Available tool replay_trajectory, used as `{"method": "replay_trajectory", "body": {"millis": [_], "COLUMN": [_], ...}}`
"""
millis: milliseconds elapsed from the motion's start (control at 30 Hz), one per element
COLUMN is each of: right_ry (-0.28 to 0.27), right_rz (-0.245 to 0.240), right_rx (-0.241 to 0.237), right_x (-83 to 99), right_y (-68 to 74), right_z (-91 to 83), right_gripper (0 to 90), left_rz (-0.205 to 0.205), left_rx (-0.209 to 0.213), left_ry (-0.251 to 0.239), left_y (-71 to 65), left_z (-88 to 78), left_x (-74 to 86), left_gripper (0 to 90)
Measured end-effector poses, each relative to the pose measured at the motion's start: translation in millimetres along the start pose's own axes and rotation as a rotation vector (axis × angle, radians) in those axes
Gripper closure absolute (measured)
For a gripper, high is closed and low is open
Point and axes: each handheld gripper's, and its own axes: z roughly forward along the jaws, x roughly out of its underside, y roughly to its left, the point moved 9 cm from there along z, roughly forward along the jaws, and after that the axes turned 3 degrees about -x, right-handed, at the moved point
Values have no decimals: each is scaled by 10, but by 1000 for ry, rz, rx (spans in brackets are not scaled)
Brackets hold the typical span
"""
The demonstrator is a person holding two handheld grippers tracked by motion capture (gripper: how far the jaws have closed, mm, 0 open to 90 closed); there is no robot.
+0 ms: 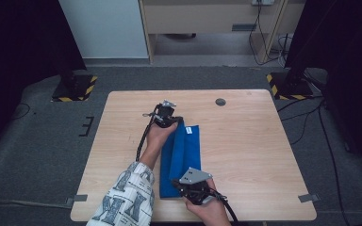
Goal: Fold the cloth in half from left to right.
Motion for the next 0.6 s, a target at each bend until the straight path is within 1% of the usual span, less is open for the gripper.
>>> {"method": "replay_trajectory", "body": {"millis": [100,200,433,600], "right_ry": [2,2,4,6], "right_rz": [4,14,25,27], "right_rx": [4,10,16,21], "right_x": [29,62,91,106], "right_y": [-21,-53,-91,-93], "right_z": [-10,-9,-45,-46], "right_gripper": [872,872,871,872], "left_rz": [-1,-12,-13,-18], "left_rx": [-1,4,-8,3], "left_ry": [14,9,-5,-3], "left_y": [0,-3,-37,-60], "left_z": [55,83,96,137], "left_x": [28,26,-11,4], "left_gripper": [886,886,886,886]}}
